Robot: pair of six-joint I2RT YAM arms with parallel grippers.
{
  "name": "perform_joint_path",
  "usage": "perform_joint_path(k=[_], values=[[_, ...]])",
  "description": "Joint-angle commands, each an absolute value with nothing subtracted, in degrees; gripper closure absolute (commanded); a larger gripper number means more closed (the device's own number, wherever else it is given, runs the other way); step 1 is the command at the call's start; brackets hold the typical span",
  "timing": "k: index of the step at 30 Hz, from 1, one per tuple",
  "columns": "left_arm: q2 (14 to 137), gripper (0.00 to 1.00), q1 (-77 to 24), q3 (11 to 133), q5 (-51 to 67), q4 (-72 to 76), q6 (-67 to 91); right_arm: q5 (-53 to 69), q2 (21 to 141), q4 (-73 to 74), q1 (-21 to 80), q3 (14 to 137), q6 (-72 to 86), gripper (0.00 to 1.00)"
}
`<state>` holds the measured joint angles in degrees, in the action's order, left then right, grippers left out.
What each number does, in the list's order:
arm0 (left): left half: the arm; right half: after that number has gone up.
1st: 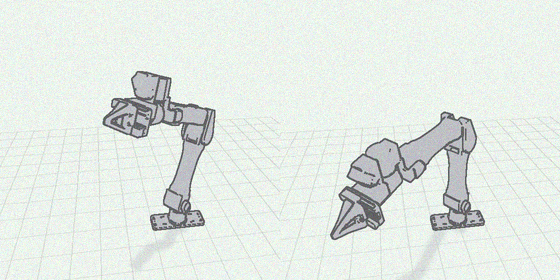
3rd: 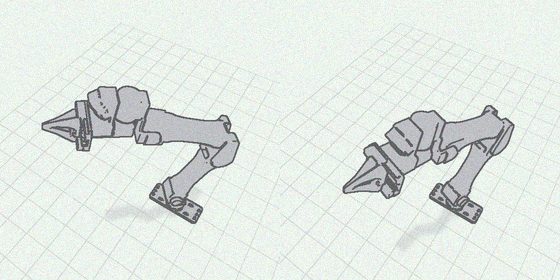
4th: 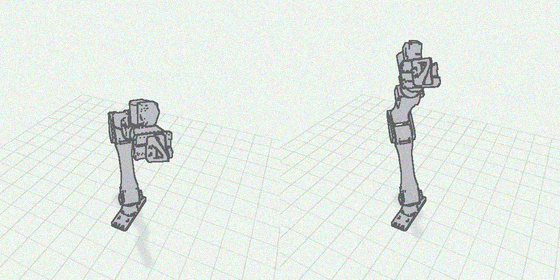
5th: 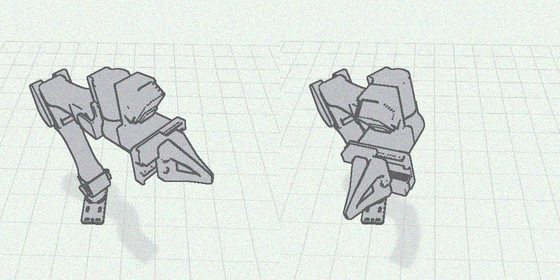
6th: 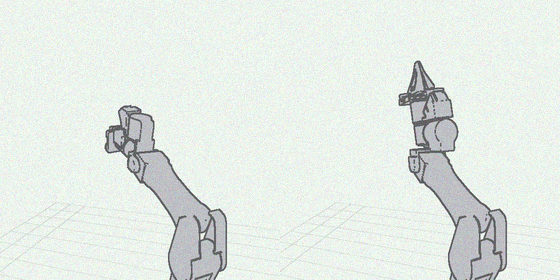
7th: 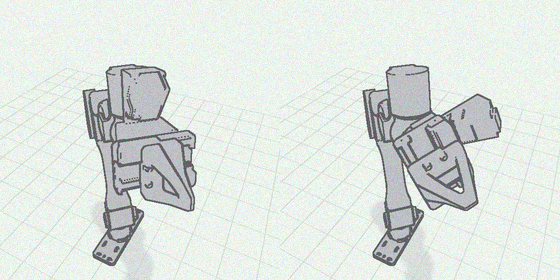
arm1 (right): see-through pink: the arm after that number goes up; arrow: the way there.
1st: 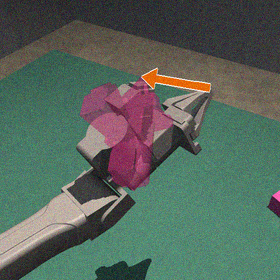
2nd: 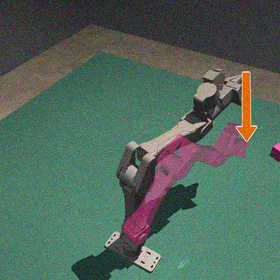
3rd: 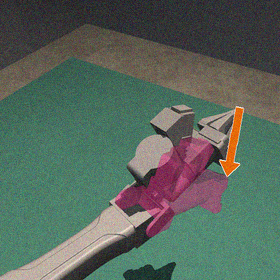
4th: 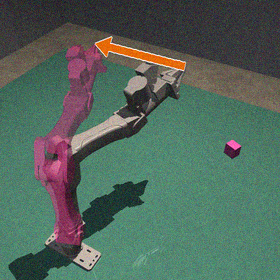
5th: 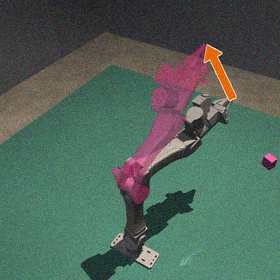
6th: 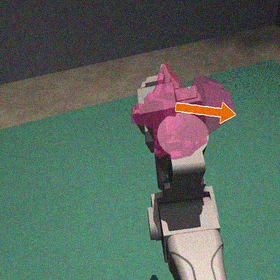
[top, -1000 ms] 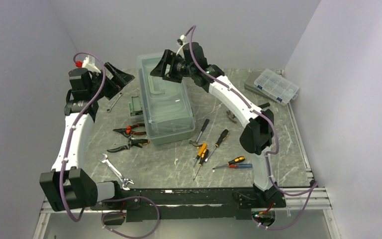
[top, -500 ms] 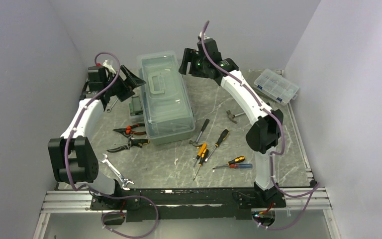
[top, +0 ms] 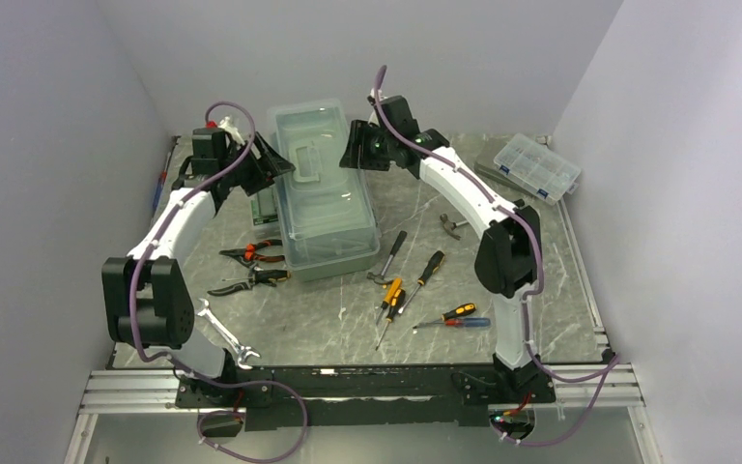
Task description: Pack the tool kit
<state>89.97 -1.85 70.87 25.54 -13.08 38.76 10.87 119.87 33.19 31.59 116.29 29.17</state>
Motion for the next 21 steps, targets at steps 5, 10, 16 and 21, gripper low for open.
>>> perform_joint_path(k=[5,10,16,21], values=[[89.6,0.3,-10.4,67.8,25.5,-10.4,38.6,9.8,110.9,33.4,31.6,102.5,27.5,0.51],[85.8,0.3,-13.7,63.8,24.0,-9.3,39.2,10.5,105.2,31.8,31.6,96.1,28.2,0.51],[80.8,0.29,-13.6,63.8,21.5,-12.6,37.5,10.1,104.9,34.9,31.6,99.0,27.1,0.48],[80.6,0.28,-11.6,67.9,21.9,-16.1,35.7,6.0,108.4,41.7,31.6,111.4,26.0,0.39]])
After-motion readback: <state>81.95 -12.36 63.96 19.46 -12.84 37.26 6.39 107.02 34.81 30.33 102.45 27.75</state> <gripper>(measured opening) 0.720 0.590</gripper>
